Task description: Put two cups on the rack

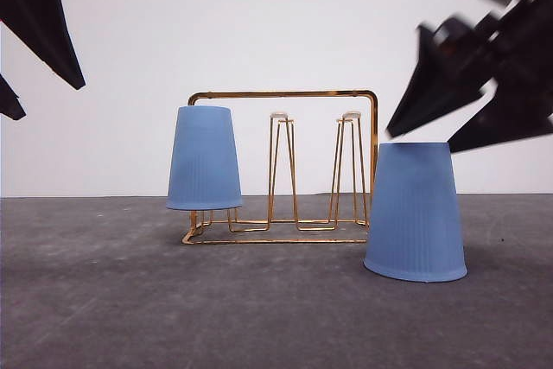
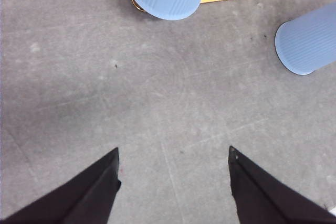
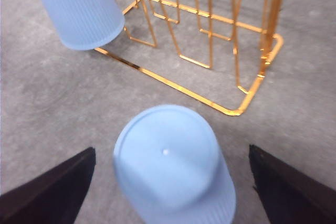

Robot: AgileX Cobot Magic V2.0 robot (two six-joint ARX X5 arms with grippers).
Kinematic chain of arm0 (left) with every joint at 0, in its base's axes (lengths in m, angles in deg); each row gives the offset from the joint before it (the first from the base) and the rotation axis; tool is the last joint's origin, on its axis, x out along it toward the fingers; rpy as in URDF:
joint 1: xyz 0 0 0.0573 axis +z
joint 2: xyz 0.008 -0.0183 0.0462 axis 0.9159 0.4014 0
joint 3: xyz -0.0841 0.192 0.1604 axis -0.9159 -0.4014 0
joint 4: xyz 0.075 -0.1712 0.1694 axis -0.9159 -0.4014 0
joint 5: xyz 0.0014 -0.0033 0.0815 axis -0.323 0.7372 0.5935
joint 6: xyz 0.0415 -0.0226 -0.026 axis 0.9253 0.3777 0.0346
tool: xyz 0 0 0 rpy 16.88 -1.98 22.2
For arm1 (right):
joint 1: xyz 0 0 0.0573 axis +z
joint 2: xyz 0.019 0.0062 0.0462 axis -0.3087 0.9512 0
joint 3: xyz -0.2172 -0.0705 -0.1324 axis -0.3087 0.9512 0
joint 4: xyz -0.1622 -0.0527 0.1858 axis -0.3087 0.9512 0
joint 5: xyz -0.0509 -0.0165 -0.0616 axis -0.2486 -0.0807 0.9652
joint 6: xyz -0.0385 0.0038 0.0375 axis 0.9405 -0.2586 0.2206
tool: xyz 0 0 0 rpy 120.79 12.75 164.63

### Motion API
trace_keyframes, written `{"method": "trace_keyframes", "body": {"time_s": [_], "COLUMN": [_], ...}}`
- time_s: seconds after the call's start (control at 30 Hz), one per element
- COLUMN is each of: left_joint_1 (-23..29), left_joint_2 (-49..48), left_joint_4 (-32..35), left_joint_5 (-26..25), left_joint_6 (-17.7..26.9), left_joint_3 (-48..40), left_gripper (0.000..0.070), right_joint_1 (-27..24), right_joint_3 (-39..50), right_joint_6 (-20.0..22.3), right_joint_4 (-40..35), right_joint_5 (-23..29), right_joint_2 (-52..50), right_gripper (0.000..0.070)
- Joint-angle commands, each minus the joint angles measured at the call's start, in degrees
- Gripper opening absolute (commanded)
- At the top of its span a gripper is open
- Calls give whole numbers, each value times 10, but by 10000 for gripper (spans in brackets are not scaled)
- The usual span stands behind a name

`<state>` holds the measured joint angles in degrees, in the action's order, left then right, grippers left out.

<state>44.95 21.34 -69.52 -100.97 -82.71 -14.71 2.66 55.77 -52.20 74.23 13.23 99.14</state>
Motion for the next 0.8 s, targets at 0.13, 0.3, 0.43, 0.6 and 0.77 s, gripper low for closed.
{"method": "trace_keyframes", "body": {"time_s": [0.13, 0.3, 0.43, 0.6, 0.77], "left_joint_1": [-2, -2, -2, -2, -2], "left_joint_2": [5, 5, 5, 5, 5], "left_joint_4": [5, 7, 7, 8, 8], "left_joint_5": [1, 1, 1, 1, 1], "left_joint_6": [-4, -4, -4, -4, -2], "left_joint_3": [6, 6, 6, 6, 6], "left_gripper": [383, 383, 383, 383, 383], "right_joint_1": [12, 12, 13, 18, 31], "right_joint_3": [-8, -14, -64, -179, -268], "right_joint_6": [1, -10, -33, -18, 32], "right_joint_4": [-25, -6, 81, 224, 236], "right_joint_5": [15, 20, 10, 12, 38], "right_joint_2": [78, 86, 50, 23, 24], "right_gripper": [544, 368, 368, 368, 370]}}
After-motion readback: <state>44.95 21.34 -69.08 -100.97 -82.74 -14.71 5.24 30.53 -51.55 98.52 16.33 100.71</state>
